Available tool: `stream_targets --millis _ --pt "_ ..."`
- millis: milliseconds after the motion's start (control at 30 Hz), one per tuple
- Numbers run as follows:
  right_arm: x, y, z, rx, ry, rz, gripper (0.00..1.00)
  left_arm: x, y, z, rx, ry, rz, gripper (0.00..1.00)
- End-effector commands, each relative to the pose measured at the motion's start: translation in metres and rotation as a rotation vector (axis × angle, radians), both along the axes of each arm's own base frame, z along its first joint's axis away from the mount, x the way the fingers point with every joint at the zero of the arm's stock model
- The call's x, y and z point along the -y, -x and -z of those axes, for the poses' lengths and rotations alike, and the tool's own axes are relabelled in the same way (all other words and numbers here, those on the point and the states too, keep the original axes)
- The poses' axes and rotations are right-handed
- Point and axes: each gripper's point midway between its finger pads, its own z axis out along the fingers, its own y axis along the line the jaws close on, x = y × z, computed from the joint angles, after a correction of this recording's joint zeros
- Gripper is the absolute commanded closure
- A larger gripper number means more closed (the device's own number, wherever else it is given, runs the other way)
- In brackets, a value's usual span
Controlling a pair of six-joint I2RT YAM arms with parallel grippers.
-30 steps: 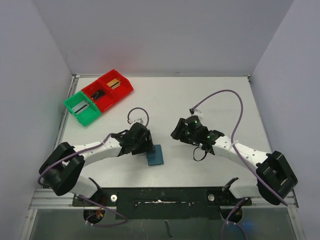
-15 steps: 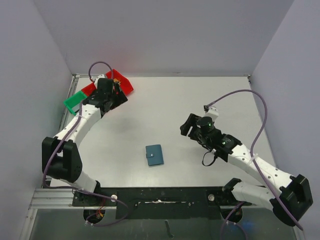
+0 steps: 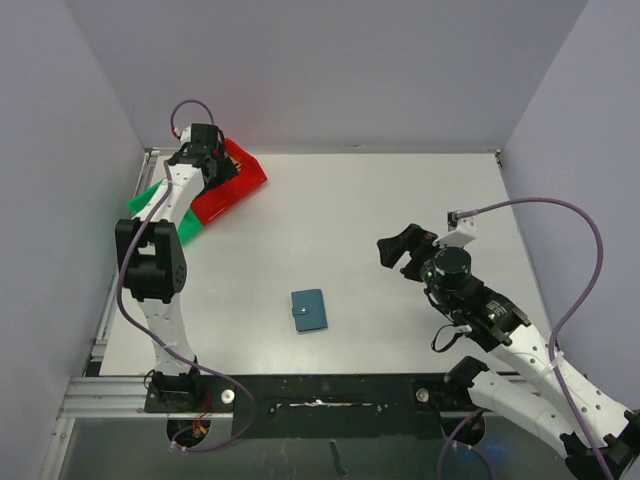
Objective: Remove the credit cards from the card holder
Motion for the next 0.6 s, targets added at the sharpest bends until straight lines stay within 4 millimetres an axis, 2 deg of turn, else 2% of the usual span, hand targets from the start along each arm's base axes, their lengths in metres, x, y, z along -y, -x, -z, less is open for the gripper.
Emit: stream_targets --millis 0,233,567 --pt "0.021 -0.002 -0.008 0.039 0.023 0.09 0.06 -0.007 -0.028 -0.018 0.037 -0.038 -0.026 0.32" --pt "0.031 0.0 -0.004 0.026 0.051 0.123 0.06 -0.008 -0.053 -0.006 0.004 -0.053 -0.044 0.4" --pt "0.033 -0.002 -0.001 0.017 0.08 0.128 0.06 -0.011 -0.055 0.012 -0.046 -0.074 -0.056 0.41"
